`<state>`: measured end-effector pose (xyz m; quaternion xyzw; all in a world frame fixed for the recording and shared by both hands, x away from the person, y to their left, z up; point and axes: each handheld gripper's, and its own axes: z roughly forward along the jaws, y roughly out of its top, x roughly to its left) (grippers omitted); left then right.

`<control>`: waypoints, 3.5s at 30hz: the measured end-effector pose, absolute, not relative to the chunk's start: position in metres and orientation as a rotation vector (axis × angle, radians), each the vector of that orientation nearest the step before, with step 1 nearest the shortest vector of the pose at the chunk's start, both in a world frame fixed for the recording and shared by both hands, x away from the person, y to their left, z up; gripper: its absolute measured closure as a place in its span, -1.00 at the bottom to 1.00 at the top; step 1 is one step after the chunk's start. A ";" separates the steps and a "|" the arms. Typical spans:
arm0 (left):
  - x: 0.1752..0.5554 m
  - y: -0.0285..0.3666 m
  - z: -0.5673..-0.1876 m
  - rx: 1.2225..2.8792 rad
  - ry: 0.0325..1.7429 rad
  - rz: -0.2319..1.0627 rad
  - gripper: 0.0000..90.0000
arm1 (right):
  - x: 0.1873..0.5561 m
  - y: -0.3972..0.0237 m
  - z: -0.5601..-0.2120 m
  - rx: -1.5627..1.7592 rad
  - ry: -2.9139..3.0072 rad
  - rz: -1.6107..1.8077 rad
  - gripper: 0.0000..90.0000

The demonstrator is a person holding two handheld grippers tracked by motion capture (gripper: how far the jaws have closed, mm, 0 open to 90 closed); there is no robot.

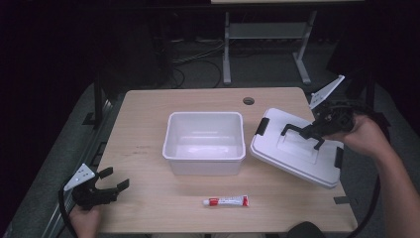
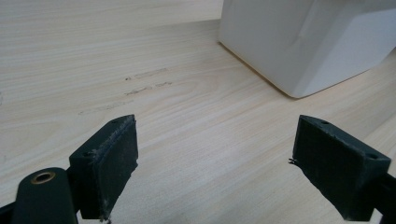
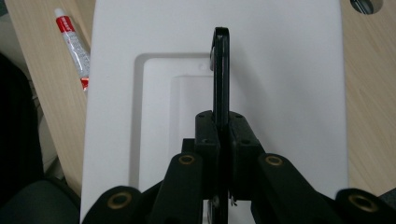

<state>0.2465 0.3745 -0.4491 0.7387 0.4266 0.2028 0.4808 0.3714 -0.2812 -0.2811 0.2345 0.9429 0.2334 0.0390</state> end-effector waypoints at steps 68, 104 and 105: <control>0.247 0.372 -0.449 1.810 1.033 0.491 -0.70 | 0.356 -0.277 -0.369 0.793 2.839 0.815 0.32; 0.247 0.371 -0.449 1.812 1.029 0.487 -0.70 | 0.293 -0.203 -0.380 0.487 2.952 0.797 0.22; 0.247 0.371 -0.449 1.813 1.029 0.488 -0.70 | 0.292 -0.199 -0.380 0.475 2.957 0.791 0.22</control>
